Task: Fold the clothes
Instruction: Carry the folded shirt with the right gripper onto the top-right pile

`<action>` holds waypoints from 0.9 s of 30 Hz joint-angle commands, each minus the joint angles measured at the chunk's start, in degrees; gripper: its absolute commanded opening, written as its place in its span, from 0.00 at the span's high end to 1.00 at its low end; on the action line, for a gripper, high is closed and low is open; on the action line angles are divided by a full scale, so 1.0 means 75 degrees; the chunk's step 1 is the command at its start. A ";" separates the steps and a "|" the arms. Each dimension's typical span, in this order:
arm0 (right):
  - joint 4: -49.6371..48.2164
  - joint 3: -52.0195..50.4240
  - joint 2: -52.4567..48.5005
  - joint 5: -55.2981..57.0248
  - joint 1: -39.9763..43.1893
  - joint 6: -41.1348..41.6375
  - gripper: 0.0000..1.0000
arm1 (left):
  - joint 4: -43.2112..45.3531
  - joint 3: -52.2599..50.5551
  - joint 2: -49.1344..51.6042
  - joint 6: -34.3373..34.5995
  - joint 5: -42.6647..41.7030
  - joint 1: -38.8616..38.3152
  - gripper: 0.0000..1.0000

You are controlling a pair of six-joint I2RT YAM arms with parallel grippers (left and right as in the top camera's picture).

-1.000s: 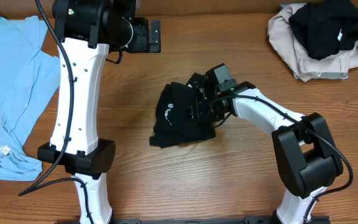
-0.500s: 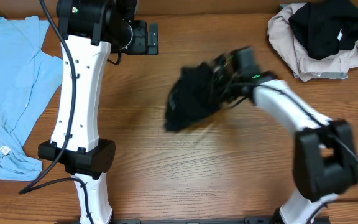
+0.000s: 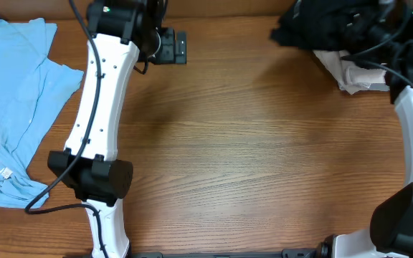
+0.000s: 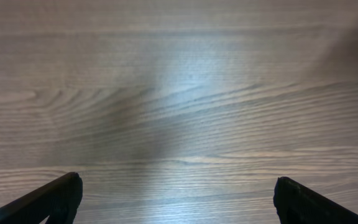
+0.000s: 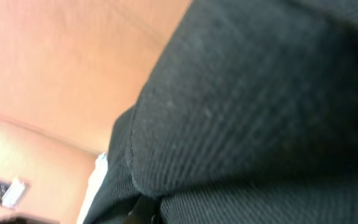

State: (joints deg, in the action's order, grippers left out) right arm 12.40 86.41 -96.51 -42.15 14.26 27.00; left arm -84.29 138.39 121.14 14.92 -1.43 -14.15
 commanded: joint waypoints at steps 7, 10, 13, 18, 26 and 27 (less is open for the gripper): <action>-0.2652 0.0189 -0.1469 0.0504 0.1306 0.0428 0.96 | 0.1341 -0.2247 0.0064 0.0469 0.0073 0.0000 0.00; -0.2777 0.0189 -0.2200 0.0597 0.1568 0.0434 0.77 | 0.1926 -0.2906 0.0064 0.0624 0.0067 0.0000 0.00; -0.2387 0.0189 -0.2600 0.0667 0.1874 0.0280 0.25 | 0.2398 -0.3366 0.0064 0.0644 0.0052 0.0000 0.00; -0.1705 0.0210 -0.2308 0.0181 0.2390 -0.0262 0.00 | 0.2792 -0.3689 0.0064 0.0644 0.0055 0.0000 0.00; 0.1434 0.0799 -0.0530 0.0020 0.2821 -0.2253 0.00 | 0.2850 -0.3689 0.0064 0.0641 0.0052 0.0000 0.00; 0.1792 0.0857 -0.0265 0.0067 0.2821 -0.2422 0.00 | 0.2850 -0.3689 0.0064 0.0641 0.0052 0.0000 0.00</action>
State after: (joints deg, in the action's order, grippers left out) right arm 22.44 88.51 -107.07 -40.60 36.05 17.91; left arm -62.98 110.89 121.32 18.74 -1.41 -14.15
